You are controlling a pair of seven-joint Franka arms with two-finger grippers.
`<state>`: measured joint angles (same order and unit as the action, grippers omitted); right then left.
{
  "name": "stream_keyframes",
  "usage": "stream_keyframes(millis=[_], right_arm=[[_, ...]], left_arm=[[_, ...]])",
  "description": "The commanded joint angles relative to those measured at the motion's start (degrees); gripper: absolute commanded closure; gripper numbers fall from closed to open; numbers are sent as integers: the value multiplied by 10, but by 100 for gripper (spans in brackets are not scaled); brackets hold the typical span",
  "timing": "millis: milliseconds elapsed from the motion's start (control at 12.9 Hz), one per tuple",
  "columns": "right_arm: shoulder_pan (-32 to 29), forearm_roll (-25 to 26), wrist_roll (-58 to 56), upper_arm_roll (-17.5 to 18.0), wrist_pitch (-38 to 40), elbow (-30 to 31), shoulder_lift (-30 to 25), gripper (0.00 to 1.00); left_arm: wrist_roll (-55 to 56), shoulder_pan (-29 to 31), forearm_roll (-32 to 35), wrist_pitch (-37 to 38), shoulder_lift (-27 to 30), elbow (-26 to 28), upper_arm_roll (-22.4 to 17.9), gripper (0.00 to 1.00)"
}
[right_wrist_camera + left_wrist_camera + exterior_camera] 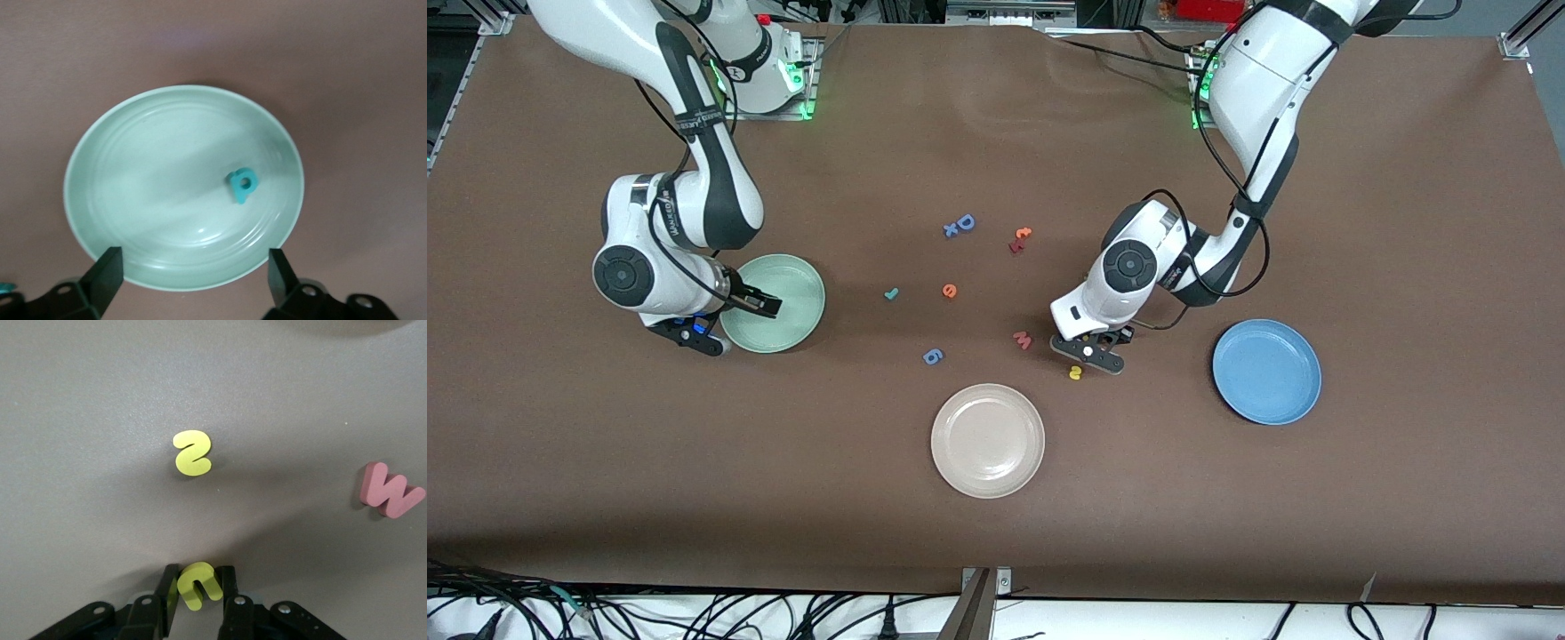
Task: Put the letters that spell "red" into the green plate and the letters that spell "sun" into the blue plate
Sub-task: 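Carry the u to the blue plate while the right gripper reaches cyan r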
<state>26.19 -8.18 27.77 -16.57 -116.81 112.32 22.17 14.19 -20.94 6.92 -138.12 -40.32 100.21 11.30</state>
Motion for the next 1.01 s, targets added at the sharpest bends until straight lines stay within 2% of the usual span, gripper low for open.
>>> stream_keyframes(millis=[0, 311, 622, 932], right_arm=[[3, -8, 27, 14, 10, 2, -13, 2], [3, -8, 89, 50, 10, 2, -17, 0], [3, -8, 179, 103, -9, 4, -12, 0], [3, -8, 255, 151, -45, 9, 1, 1]], left_arm=[[9, -1, 17, 20, 7, -5, -7, 88], [1, 16, 19, 101, 54, -22, -8, 90], [-113, 79, 18, 138, 81, -21, -7, 90], [-203, 143, 18, 148, 82, -18, -7, 90]])
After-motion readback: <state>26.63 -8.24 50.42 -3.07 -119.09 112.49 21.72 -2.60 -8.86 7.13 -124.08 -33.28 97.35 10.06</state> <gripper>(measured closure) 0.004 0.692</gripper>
